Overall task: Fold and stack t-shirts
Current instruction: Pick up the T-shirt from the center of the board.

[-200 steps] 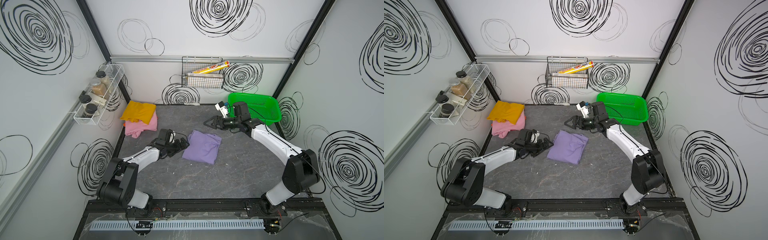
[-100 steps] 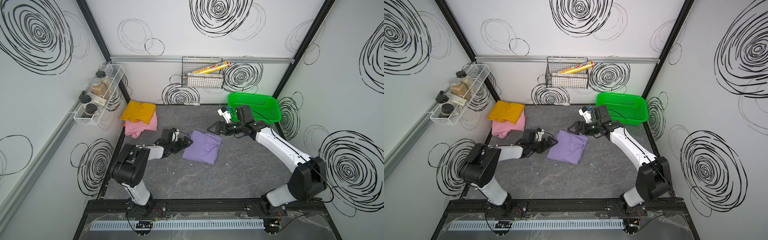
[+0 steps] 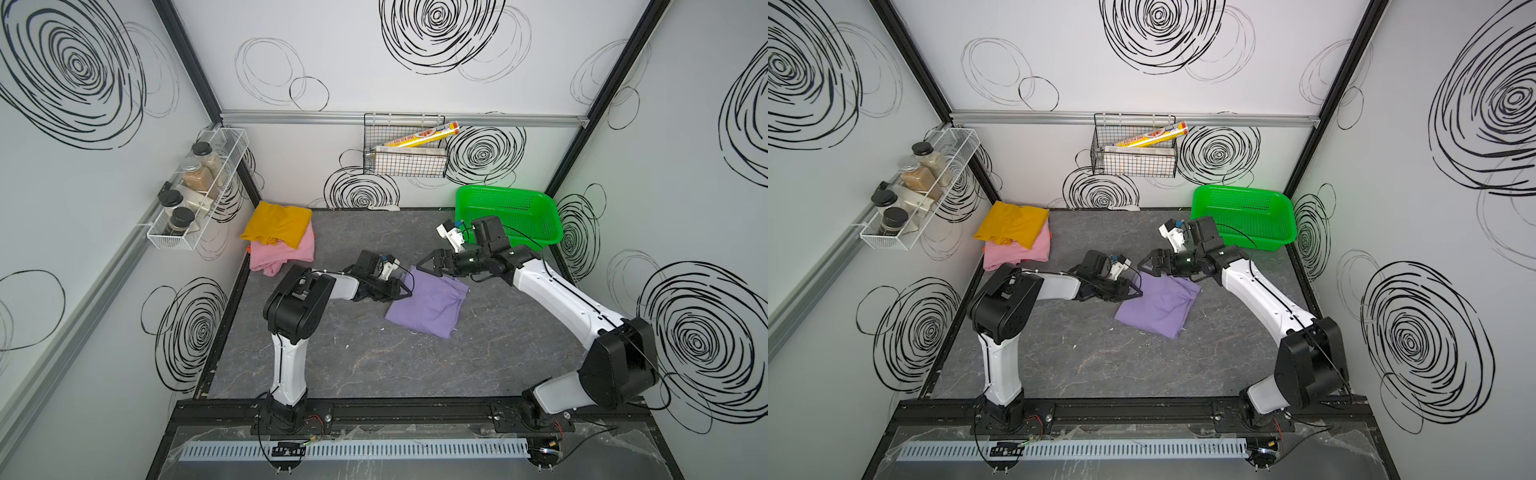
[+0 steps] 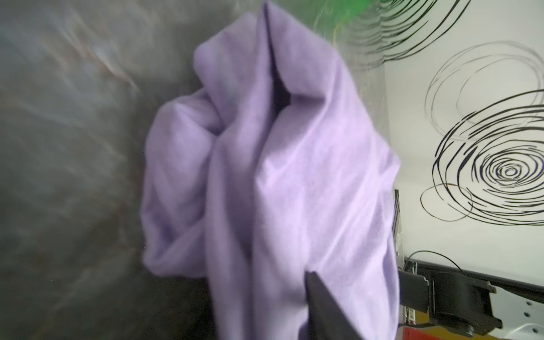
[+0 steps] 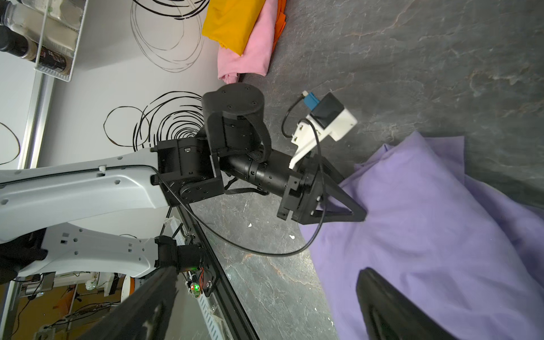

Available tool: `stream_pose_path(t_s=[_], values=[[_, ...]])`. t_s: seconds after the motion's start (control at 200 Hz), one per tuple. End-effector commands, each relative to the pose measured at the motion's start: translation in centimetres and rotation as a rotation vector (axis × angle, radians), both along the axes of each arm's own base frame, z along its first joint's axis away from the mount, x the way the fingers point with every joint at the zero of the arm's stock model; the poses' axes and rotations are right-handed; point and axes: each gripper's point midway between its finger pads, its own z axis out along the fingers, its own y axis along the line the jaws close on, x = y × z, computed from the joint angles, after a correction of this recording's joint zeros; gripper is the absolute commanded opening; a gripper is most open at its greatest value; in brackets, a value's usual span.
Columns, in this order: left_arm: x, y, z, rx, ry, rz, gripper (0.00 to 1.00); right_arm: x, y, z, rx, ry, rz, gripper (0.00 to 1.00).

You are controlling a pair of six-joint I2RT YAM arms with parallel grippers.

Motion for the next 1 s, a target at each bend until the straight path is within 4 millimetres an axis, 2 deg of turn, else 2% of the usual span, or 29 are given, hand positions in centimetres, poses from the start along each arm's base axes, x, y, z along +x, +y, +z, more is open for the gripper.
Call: stream_pose_path(t_s=[0.0, 0.08, 0.16, 0.345, 0.451, 0.551, 0.646, 0.751, 0.861, 0.991], values=[[-5.6, 2.1, -4.5, 0.12, 0.222, -0.039, 0.0, -0.9, -0.1, 1.3, 0.048, -0.041, -0.003, 1.0], [-5.0, 1.6, -2.9, 0.084, 0.182, -0.02, 0.0, -1.6, -0.5, 1.2, 0.055, -0.041, -0.006, 1.0], [-3.9, 1.0, -0.2, 0.03, 0.134, 0.007, 0.0, -2.5, -0.8, 0.8, 0.053, -0.035, -0.005, 1.0], [-0.1, -0.3, 8.3, -0.09, -0.027, 0.103, 0.0, -4.0, -1.9, 0.7, 0.044, -0.044, -0.023, 1.0], [1.4, -0.5, 13.0, -0.151, -0.102, 0.15, 0.0, -4.8, -2.3, 0.7, 0.036, -0.051, -0.022, 1.0], [2.7, -0.1, 16.0, -0.179, -0.154, 0.196, 0.0, -5.4, -2.7, 0.4, 0.024, -0.047, -0.02, 1.0], [3.9, 0.7, 17.6, -0.192, -0.181, 0.246, 0.0, -5.8, -2.9, 0.1, 0.024, -0.044, -0.019, 1.0], [5.1, 2.1, 17.8, -0.166, -0.198, 0.31, 0.0, -6.2, -3.0, -0.1, 0.021, -0.041, -0.017, 1.0], [6.6, 4.4, 18.4, -0.147, -0.23, 0.41, 0.0, -6.5, -3.2, -0.2, 0.011, -0.043, -0.014, 1.0], [8.8, 7.4, 20.3, -0.154, -0.283, 0.539, 0.0, -6.9, -3.4, -0.5, 0.0, -0.04, -0.009, 1.0]])
